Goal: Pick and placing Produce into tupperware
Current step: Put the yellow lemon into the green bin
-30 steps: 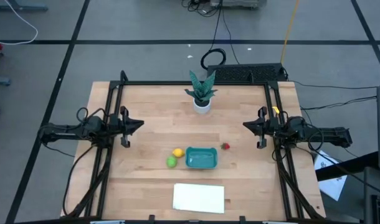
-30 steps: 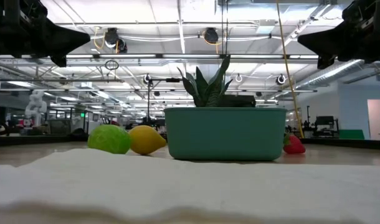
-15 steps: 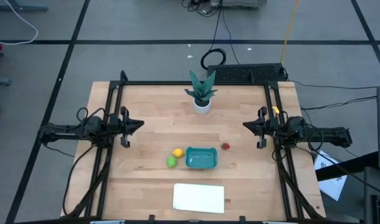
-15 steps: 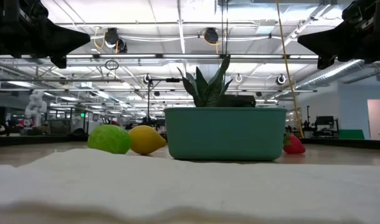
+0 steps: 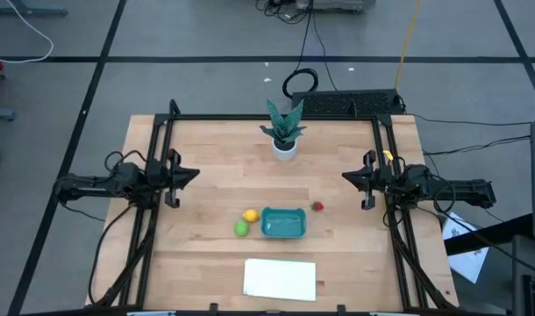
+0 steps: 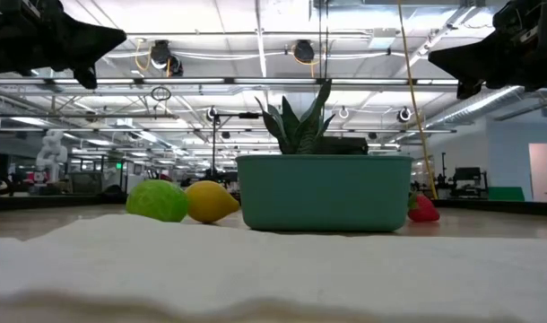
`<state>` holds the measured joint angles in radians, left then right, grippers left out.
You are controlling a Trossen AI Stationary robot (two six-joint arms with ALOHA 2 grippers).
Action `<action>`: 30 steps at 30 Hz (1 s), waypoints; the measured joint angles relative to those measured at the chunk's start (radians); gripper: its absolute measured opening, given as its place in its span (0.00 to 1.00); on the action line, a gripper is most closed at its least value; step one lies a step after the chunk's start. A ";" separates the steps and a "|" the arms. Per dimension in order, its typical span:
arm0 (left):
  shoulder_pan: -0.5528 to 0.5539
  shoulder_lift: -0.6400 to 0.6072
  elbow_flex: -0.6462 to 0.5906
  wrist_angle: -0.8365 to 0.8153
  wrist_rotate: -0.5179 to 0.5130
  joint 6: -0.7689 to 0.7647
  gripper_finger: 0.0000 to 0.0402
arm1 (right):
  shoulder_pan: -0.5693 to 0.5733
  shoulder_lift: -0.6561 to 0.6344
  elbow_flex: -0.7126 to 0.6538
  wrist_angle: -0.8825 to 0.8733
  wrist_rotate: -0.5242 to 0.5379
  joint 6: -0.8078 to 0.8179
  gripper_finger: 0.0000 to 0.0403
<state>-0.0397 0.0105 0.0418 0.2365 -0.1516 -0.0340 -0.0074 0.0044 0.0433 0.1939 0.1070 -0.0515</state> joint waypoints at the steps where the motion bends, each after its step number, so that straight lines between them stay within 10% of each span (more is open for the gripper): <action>1: 0.000 0.004 0.000 0.007 0.000 0.000 0.01 | 0.000 0.000 0.000 0.006 0.000 -0.003 0.00; 30: 0.000 0.578 0.351 -0.001 0.013 0.121 0.06 | 0.000 0.000 0.000 0.011 0.000 0.047 0.00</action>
<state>-0.0395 0.5887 0.3932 0.2354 -0.1387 0.0870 -0.0078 0.0044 0.0429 0.2047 0.1070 -0.0044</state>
